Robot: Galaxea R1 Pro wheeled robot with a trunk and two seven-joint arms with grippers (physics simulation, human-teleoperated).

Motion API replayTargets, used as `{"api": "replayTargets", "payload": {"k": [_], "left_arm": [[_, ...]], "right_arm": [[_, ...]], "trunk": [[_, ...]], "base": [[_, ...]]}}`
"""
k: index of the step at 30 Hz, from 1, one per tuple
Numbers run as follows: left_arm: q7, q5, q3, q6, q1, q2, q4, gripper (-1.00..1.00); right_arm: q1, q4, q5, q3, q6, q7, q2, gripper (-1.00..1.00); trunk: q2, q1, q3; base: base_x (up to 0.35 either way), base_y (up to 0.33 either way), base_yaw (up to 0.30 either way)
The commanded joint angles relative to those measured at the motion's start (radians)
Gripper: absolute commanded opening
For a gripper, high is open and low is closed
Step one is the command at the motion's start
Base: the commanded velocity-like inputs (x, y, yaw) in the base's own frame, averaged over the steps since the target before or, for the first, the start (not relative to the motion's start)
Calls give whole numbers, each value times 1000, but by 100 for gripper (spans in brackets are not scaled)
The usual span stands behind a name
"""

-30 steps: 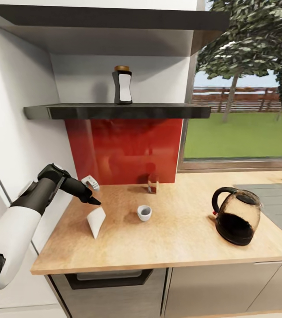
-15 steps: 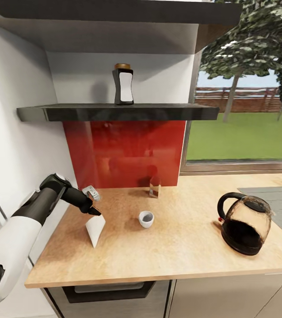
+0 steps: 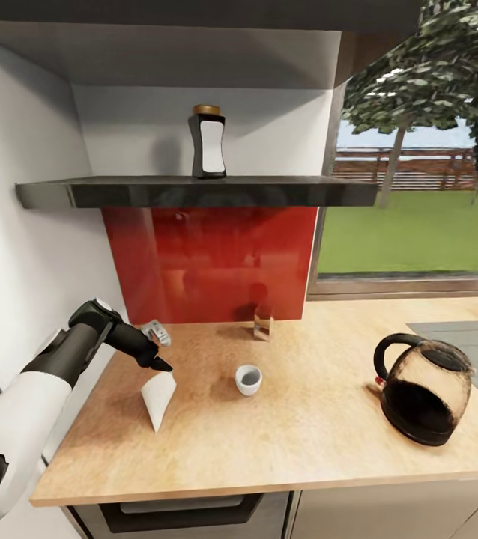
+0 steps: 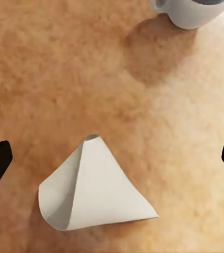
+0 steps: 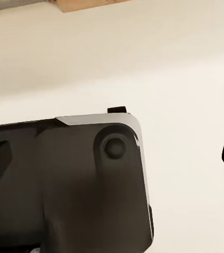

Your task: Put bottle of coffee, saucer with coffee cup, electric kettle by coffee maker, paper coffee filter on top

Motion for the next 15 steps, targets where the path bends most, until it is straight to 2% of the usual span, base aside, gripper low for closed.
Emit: {"api": "replayTargets", "payload": {"k": [1,4,15], "left_arm": [[-6,-4,-2,10,-1,1,-1,100],[-7,-4,-2,10,35,-4,-3,100],[-13,3,0,12,64,-1,-2,100]], "right_arm": [[0,-2,-2,-4,-2,0,1,100],[0,-2,-2,-4,-2,0,1,100],[0,-2,-2,-4,-2,0,1,100]], "trunk": [[-2,1,-2],[-2,1,-2],[-2,1,-2]], "base": [[65,0,0],[15,0,0],[15,3,0]]}}
